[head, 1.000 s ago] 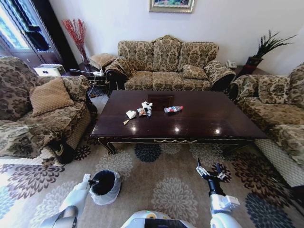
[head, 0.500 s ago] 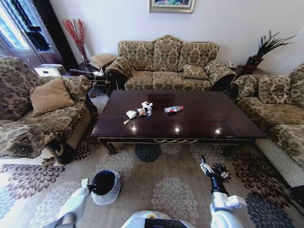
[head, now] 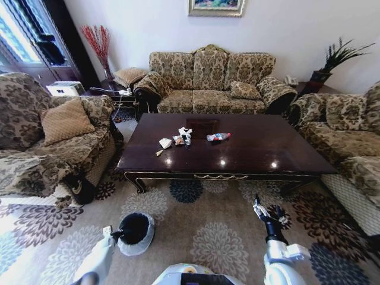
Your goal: Move to the front of the table and place the trash on the table into the trash bin.
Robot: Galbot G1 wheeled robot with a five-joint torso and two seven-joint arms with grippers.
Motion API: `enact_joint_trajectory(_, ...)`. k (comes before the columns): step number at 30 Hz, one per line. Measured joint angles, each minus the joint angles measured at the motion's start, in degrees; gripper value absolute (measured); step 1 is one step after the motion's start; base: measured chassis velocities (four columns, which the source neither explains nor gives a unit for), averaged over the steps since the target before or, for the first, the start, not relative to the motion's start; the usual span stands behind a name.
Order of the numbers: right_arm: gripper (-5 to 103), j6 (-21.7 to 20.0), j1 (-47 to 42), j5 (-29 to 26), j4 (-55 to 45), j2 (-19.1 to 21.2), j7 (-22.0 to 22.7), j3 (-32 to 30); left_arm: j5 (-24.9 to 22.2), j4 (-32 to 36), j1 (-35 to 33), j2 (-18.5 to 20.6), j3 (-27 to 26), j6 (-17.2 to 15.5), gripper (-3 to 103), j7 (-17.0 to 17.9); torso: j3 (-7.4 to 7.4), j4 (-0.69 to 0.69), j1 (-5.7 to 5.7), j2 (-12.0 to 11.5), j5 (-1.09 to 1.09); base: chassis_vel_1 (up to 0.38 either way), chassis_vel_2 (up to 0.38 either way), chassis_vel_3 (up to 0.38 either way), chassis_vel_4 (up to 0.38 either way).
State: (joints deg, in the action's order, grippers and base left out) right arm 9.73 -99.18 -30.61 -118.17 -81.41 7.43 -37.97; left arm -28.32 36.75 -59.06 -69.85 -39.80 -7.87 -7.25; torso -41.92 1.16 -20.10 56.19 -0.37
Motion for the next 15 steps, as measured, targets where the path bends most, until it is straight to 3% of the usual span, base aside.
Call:
enact_joint_trajectory(1, 100, -0.05, 0.35, 0.33, 0.1, 0.13, 0.0, 0.09, -1.41, 2.43, -1.35, 0.43, -0.06, -0.24, 0, 0.26, 0.0, -0.04, 0.0, 0.0, 0.0, 0.0, 0.0, 0.0, 0.0)
enact_joint_trajectory(2, 100, -0.17, 1.85, 3.06, 0.84, 0.3, -0.01, 0.32, -5.33, 9.12, -5.79, 2.36, -1.22, 0.44, 0, 1.09, 0.02, -0.07, -0.01, 0.0, 0.34, 0.0, 0.0, 0.0, 0.0)
enact_joint_trajectory(4, 100, 0.24, 3.6, 5.38, 2.12, 0.36, -0.01, 0.6, -8.22, 15.12, -10.4, 3.94, -2.7, 2.01, 0, 1.4, 0.02, 0.04, 0.01, 0.0, 0.51, 0.0, 0.0, 0.0, 0.0)
enact_joint_trajectory(5, 100, 0.24, 3.6, 5.38, 2.12, 0.36, -0.01, 0.6, -8.22, 15.12, -10.4, 3.94, -2.7, 2.01, 0, 1.4, 0.02, 0.04, 0.01, 0.0, 0.51, 0.0, 0.0, 0.0, 0.0)
enact_joint_trajectory(7, 100, 0.55, 5.47, 5.54, 2.84, 0.11, -0.01, 1.61, -11.48, 24.57, -16.38, 5.15, -5.06, 2.65, 0, 1.54, 0.02, 0.11, 0.02, 0.0, 0.25, 0.0, 0.0, 0.0, 0.0)
enact_joint_trajectory(8, 100, 0.5, 5.86, 4.57, 2.8, -0.2, -0.01, 2.18, -11.99, 28.59, -18.54, 5.47, -6.58, 2.86, 0, 1.93, 0.03, 0.02, 0.02, 0.0, 0.27, 0.0, 0.0, 0.0, 0.0)
enact_joint_trajectory(9, 100, 0.5, 5.86, 4.57, 2.8, -0.2, -0.01, 2.18, -11.99, 28.59, -18.54, 5.47, -6.58, 2.86, 0, 1.93, 0.03, 0.02, 0.02, 0.0, 0.27, 0.0, 0.0, 0.0, 0.0)
enact_joint_trajectory(11, 100, 0.16, 6.66, 4.1, 2.54, -0.48, -0.01, 3.12, -12.51, 36.5, -22.65, 5.44, -10.26, 3.11, 0, 2.8, 0.03, -0.01, 0.01, 0.0, 0.38, 0.002, 0.0, -0.02, -0.026)
enact_joint_trajectory(15, 100, 1.13, 8.9, 5.35, 2.65, -0.45, -0.01, 4.62, -13.22, 49.42, -30.09, 4.13, -16.48, 3.05, 0, 4.17, 0.03, -0.01, 0.01, 0.0, 0.34, 0.002, 0.0, -0.006, -0.026)
